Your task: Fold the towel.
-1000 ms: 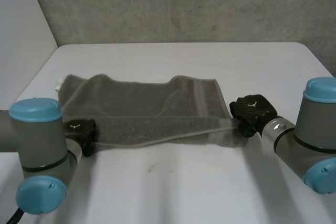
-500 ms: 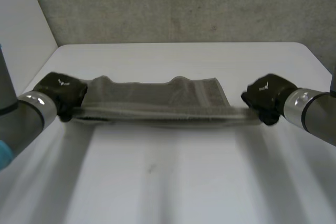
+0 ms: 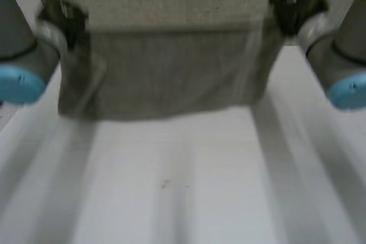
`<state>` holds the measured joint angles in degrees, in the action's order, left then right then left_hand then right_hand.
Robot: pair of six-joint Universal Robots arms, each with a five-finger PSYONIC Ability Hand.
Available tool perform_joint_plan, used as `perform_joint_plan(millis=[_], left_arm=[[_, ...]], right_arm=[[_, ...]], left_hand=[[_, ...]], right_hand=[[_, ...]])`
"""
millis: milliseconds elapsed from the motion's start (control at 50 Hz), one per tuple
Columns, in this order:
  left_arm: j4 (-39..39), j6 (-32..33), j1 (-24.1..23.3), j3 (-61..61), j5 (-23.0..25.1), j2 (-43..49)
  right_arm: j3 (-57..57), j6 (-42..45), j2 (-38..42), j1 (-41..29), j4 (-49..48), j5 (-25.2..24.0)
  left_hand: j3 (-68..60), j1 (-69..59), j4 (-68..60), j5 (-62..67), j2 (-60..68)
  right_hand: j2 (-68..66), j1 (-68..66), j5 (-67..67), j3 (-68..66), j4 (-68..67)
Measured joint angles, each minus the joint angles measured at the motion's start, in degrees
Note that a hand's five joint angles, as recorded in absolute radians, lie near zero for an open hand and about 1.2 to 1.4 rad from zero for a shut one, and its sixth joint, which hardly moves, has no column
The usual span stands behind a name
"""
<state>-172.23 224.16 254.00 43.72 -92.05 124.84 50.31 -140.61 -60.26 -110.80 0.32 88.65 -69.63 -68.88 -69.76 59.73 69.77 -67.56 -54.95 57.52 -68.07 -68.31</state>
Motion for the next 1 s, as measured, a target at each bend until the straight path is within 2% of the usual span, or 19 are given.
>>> perform_joint_plan(millis=[60, 120, 140, 220, 240, 300, 340, 380, 420, 480, 520, 540, 600, 620, 640, 660, 700, 820, 1000], left_arm=[[-6.06, -1.74, -1.19, -7.94, 0.11, 0.13], [-15.78, -7.37, -2.29, -13.18, 0.21, -1.75], [-16.91, -8.72, -2.29, -12.87, 0.27, -2.41], [-18.87, -16.24, -1.42, -4.83, 1.88, -6.63], [-18.87, -16.24, -1.42, -4.83, 1.88, -6.63], [-16.99, -19.40, 0.35, 6.79, 5.71, -9.57], [-14.98, -20.07, 1.90, 18.15, 10.00, -11.44], [-14.15, -19.87, 2.53, 23.78, 12.20, -12.08], [-13.13, -16.84, 3.61, 35.21, 16.42, -12.61], [-12.78, -11.48, 4.29, 42.56, 18.70, -12.25], [-12.54, -6.93, 4.83, 45.57, 19.33, -11.66], [-12.17, -1.74, 5.54, 47.95, 19.63, -10.93], [-11.52, 5.02, 6.54, 50.09, 19.70, -10.01], [-10.88, 9.77, 7.25, 51.10, 19.64, -9.35], [-10.88, 9.77, 7.25, 51.10, 19.64, -9.35], [-10.43, 12.37, 7.64, 51.48, 19.50, -8.94], [-10.26, 13.07, 7.74, 51.57, 19.43, -8.78], [-10.10, 11.60, 7.69, 52.17, 19.13, -8.94], [-11.05, 1.59, 8.19, 55.30, 18.72, -11.96]], right_arm=[[-2.30, -3.44, -2.47, 0.07, -7.88, 0.63], [-1.62, -7.06, -7.16, 0.36, -18.22, 1.03], [-1.27, -7.26, -7.59, 0.39, -18.82, 1.01], [4.09, -7.74, -9.79, 0.59, -18.82, -0.93], [4.09, -7.74, -9.79, 0.59, -18.82, -0.93], [9.77, -7.38, -9.96, 1.09, -14.81, -4.39], [14.21, -6.69, -9.61, 1.86, -10.31, -6.88], [17.78, -5.66, -9.05, 2.52, -6.00, -8.32], [24.26, -2.51, -7.99, 3.52, 1.77, -9.62], [29.48, 0.70, -7.41, 4.26, 6.65, -9.91], [32.28, 2.22, -7.34, 4.91, 8.10, -9.96], [34.55, 3.23, -7.34, 5.59, 8.73, -10.02], [37.37, 4.08, -7.39, 6.54, 8.60, -10.09], [39.27, 4.37, -7.49, 7.14, 7.80, -10.14], [39.27, 4.37, -7.49, 7.14, 7.80, -10.14], [41.19, 4.33, -7.54, 7.59, 6.15, -10.13], [42.07, 4.22, -7.54, 7.72, 5.12, -10.12], [44.83, 3.14, -7.52, 8.34, 0.60, -9.89], [46.93, -2.24, -7.50, 10.46, -3.56, -10.27]], left_hand=[[0.00, -0.13, -0.01, 0.00, 0.00], [0.00, -0.16, -0.01, 0.00, 0.00], [0.00, -0.17, -0.01, 0.00, 0.00], [0.00, -0.20, -0.01, 0.00, 0.00], [0.00, -0.20, -0.01, 0.00, 0.00], [0.00, -0.20, -0.01, 0.00, 0.00], [0.00, -0.20, -0.01, 0.00, 0.00], [0.00, -0.20, -0.02, 0.00, 0.00], [0.00, -0.20, -0.01, 0.00, 0.00], [0.00, -0.20, -0.01, 0.00, 0.00], [0.00, -0.20, -0.01, 0.00, 0.00], [0.00, -0.20, -0.01, 0.00, 0.00], [0.81, 0.05, 0.83, -0.74, -0.99], [4.49, 4.43, 4.61, -4.53, -5.16], [4.49, 4.43, 4.61, -4.53, -5.16], [12.99, 12.82, 13.17, -12.94, -13.18], [13.77, 13.23, 13.77, -13.75, -13.97], [25.92, 25.51, 25.86, -25.80, -26.11], [31.40, 30.54, 31.59, -31.60, -31.57]], right_hand=[[0.00, 0.00, 0.04, 0.00, 0.00], [0.00, 0.00, 0.16, 0.00, -0.01], [0.00, 0.00, 0.16, 0.00, -0.01], [0.00, 0.00, 0.16, 0.00, -0.15], [0.00, 0.00, 0.16, 0.00, -0.15], [0.00, 0.00, 0.16, 0.00, -0.22], [0.00, 0.00, 0.16, 0.00, -0.22], [0.00, 0.00, 0.16, 0.00, -0.22], [0.00, 0.00, 0.16, 0.00, -0.22], [-0.24, 0.00, 0.16, 0.00, -0.22], [-0.25, 0.00, 0.16, 0.00, -0.22], [-0.25, 0.00, 0.16, 0.00, -0.22], [-0.24, 0.00, 0.16, 0.00, -0.22], [-0.25, 0.00, 0.16, 0.00, -0.22], [-0.25, 0.00, 0.16, 0.00, -0.22], [-0.25, 0.00, 0.16, 0.00, -0.22], [-0.25, 0.00, 0.16, 0.00, -0.22], [-0.25, 0.00, 0.16, 0.00, -0.22], [-0.25, 0.00, 0.16, 0.00, -0.22]])
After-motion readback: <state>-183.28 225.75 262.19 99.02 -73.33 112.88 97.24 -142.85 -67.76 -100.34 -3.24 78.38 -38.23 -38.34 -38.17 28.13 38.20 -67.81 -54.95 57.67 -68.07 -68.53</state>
